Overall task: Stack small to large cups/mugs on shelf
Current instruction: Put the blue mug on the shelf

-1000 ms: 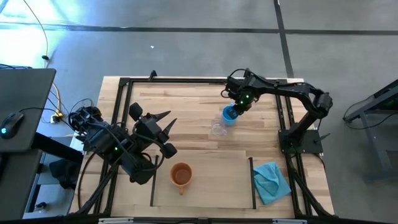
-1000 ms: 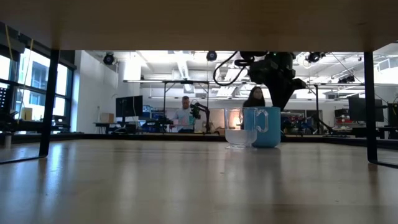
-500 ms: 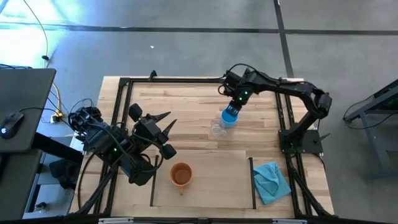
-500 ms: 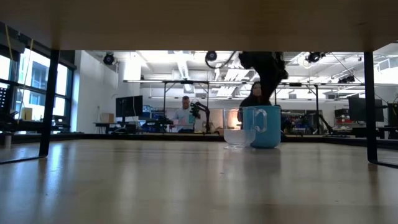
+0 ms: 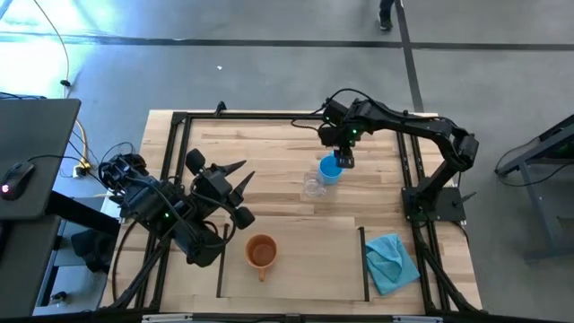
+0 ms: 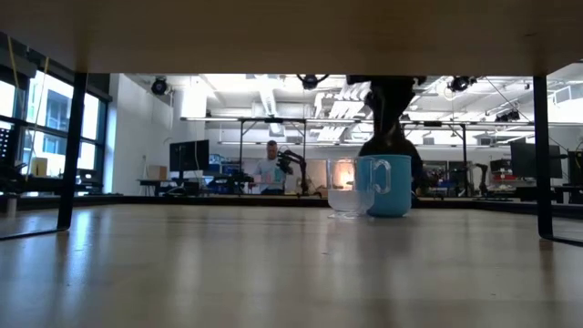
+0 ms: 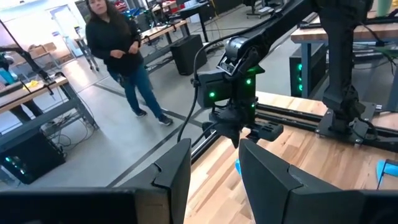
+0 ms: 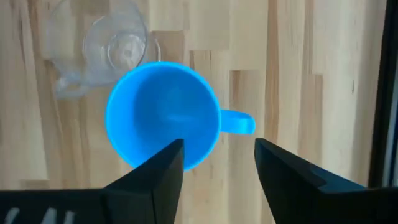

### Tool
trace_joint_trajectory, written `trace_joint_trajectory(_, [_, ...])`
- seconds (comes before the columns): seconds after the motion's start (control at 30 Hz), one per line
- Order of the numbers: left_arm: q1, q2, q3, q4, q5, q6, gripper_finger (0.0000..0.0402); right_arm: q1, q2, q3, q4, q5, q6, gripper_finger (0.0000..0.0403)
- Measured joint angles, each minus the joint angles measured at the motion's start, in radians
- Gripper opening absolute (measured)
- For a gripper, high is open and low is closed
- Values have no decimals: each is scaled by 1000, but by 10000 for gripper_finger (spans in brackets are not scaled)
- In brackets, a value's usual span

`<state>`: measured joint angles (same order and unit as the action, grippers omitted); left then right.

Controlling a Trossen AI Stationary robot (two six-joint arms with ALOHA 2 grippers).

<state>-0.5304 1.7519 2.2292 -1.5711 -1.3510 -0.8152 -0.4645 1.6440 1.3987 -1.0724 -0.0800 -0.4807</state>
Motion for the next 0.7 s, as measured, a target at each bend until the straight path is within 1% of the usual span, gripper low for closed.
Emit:
trace_joint_trajectory(0.13, [0,0,0,0,-1,-5,124,0,0,0,18,-6,-60,174])
trace_joint_trajectory(0.27, [0,0,0,0,-3,-30,124,0,7,1,43,-45,-92,167])
trace_joint_trajectory(0.47, [0,0,0,0,-5,-45,124,11,74,1,40,-48,-108,165])
trace_joint_trajectory(0.7, [0,0,0,0,-5,-46,124,51,143,1,62,-41,-134,165])
